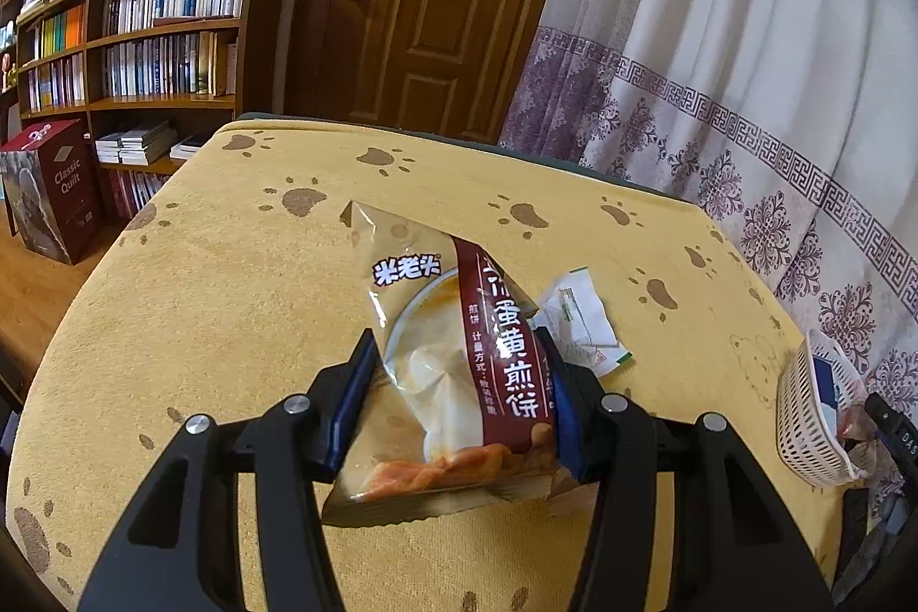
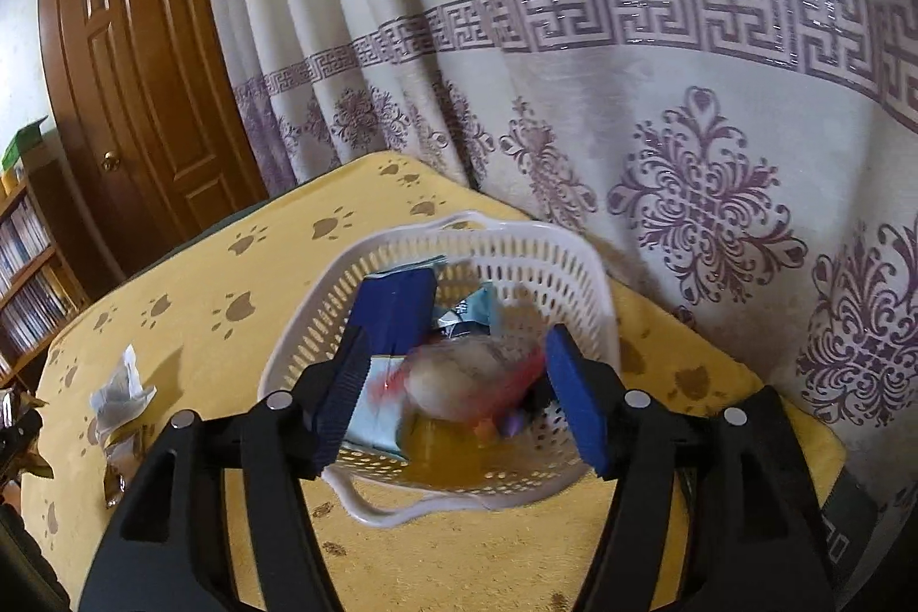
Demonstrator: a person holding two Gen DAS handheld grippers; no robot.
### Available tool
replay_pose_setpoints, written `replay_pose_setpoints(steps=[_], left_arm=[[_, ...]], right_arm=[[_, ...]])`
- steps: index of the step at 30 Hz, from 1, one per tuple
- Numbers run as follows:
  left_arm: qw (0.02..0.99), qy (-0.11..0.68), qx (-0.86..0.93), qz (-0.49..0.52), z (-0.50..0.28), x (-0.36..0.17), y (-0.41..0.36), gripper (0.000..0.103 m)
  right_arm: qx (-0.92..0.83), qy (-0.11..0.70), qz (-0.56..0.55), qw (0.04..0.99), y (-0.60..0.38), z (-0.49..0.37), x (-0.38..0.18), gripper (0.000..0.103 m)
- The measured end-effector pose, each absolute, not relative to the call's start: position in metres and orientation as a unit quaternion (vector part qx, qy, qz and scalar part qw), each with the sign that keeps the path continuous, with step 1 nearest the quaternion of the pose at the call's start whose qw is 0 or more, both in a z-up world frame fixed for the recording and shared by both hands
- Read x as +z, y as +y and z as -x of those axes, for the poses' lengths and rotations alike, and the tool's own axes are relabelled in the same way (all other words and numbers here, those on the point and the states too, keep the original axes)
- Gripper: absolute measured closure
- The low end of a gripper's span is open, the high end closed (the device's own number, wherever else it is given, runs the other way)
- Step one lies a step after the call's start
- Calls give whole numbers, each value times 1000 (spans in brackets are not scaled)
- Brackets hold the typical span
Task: Organize snacks
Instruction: 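Carry the translucent packet into the white basket and open the right gripper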
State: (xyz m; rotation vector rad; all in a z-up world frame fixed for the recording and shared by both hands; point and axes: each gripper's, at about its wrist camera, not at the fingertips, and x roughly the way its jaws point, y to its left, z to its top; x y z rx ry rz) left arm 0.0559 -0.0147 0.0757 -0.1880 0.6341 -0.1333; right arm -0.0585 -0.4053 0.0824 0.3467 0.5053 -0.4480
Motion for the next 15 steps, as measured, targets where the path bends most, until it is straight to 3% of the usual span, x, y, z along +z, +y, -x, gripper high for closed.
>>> replay_pose_setpoints(steps=[15], left_arm=[[947,302,-87,66,-46,77,-35,50]], right_arm=[[-233,191,-142,943,-368,103,81,38]])
